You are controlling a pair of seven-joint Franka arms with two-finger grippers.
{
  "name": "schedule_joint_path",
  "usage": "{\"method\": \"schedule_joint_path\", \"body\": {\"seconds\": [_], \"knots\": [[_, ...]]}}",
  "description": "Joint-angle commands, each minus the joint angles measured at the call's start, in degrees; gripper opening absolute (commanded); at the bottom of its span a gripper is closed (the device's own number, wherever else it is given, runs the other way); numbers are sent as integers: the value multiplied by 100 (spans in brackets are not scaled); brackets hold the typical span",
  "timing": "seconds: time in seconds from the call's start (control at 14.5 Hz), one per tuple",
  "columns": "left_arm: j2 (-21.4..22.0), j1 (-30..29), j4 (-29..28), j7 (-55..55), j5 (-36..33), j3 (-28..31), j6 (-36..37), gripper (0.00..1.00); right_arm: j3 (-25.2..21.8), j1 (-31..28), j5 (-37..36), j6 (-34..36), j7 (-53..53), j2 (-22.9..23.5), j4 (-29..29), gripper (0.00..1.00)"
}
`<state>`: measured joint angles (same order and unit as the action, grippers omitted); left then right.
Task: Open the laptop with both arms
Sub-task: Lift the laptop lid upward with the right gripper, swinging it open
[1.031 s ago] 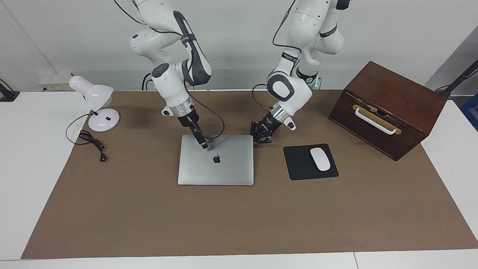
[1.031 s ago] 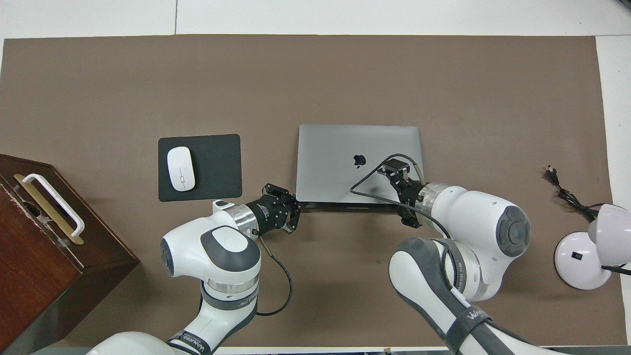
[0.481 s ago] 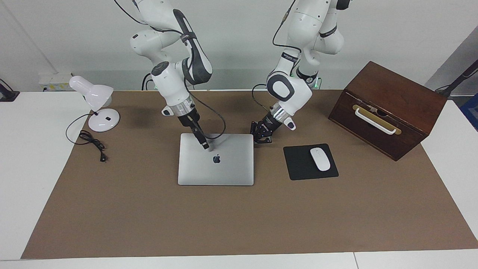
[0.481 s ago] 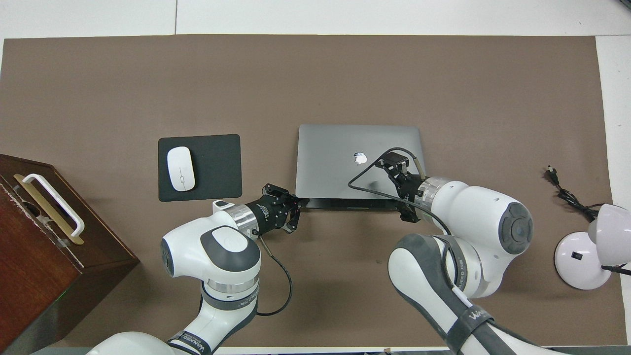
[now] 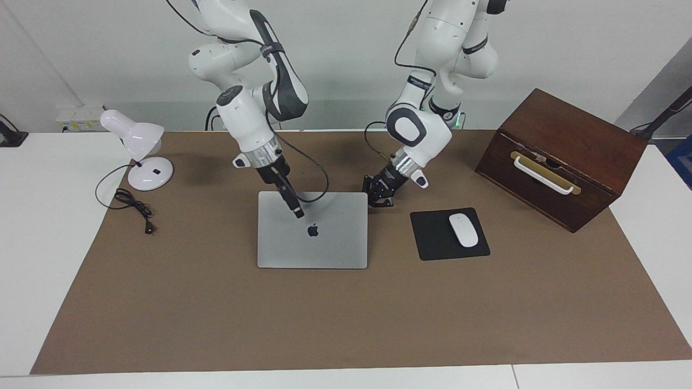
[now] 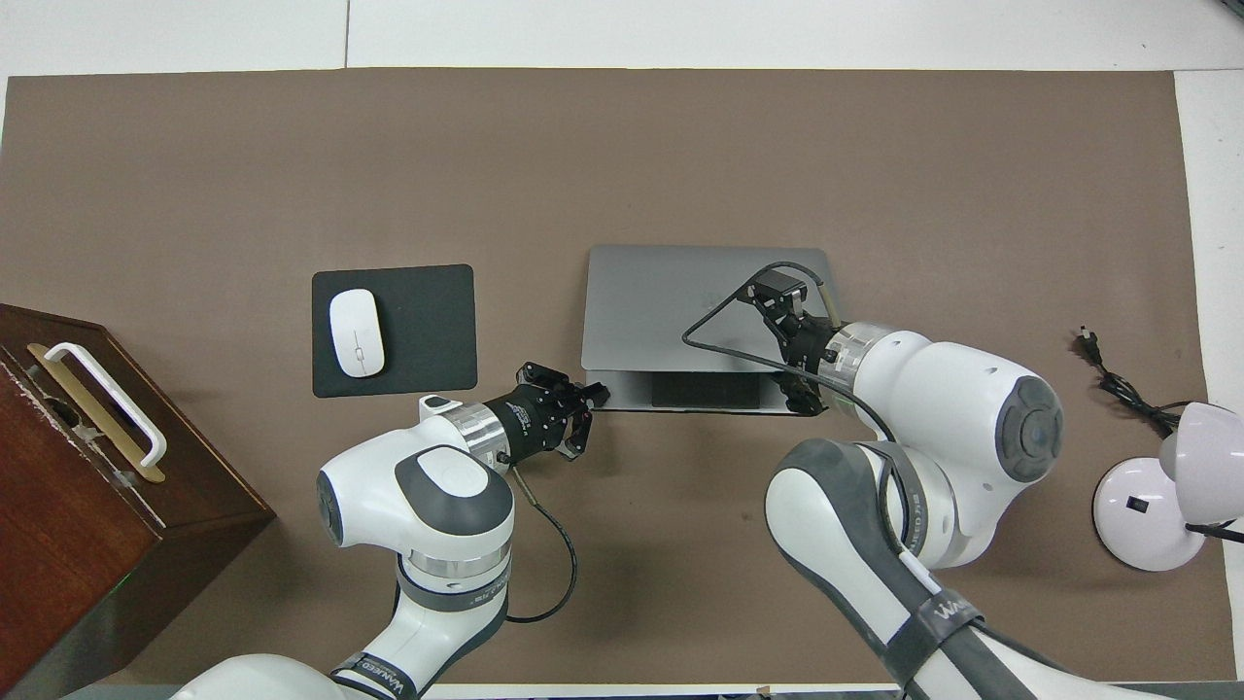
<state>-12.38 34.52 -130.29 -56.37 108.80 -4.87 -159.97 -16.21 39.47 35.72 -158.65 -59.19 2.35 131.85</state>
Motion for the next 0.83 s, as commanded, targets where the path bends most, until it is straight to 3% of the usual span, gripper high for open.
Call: {"method": "schedule_joint_path", "body": {"seconds": [0.0,0.76], "knots": [[-265,55,47,162,142,56,-149,0,-215,61,189,246,189,205,-467,100],[-265,38,47,153,142,56,-149,0,-400,61,189,247,215,705,-1469,100]]}}
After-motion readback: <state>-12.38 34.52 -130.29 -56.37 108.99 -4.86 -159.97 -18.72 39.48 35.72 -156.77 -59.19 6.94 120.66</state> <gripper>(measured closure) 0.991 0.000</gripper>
